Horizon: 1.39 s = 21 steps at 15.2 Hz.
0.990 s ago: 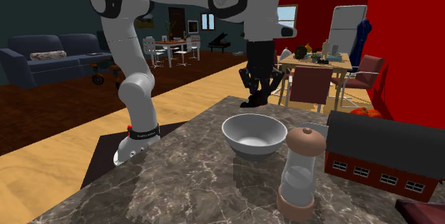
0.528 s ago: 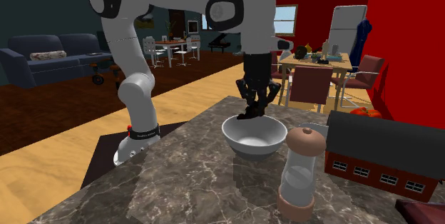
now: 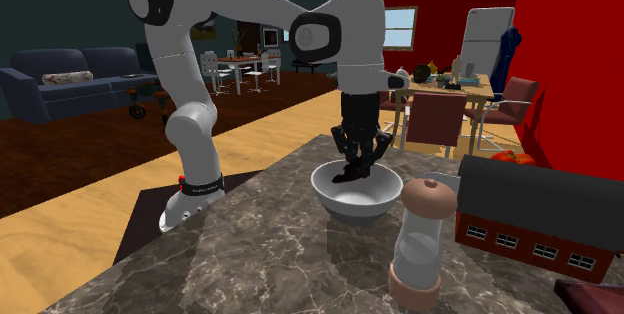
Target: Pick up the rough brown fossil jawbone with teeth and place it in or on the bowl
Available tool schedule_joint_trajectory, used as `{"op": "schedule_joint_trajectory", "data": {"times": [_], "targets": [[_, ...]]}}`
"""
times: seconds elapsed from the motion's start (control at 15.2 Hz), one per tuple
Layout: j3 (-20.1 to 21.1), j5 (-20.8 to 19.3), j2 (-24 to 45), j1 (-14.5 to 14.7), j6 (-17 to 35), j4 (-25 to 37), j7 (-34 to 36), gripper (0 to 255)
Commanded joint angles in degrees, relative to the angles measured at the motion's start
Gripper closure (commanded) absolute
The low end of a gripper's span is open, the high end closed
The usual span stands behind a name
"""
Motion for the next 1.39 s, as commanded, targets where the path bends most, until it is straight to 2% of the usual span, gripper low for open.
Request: {"op": "schedule_joint_trajectory", "data": {"times": [0.0, 0.26, 0.33, 0.66, 0.92, 1.32], "targets": [[0.0, 0.0, 0.0, 0.0, 0.2, -0.2, 0.0, 255], [0.0, 0.0, 0.0, 0.0, 0.2, -0.2, 0.0, 255], [0.0, 0.0, 0.0, 0.0, 0.2, -0.2, 0.0, 0], [0.0, 0.0, 0.0, 0.0, 0.2, -0.2, 0.0, 0], [1.1, -1.0, -2.5, 0.2, -7.1, 5.0, 0.9, 0], [1.1, -1.0, -2.5, 0.2, -7.1, 5.0, 0.9, 0]]}}
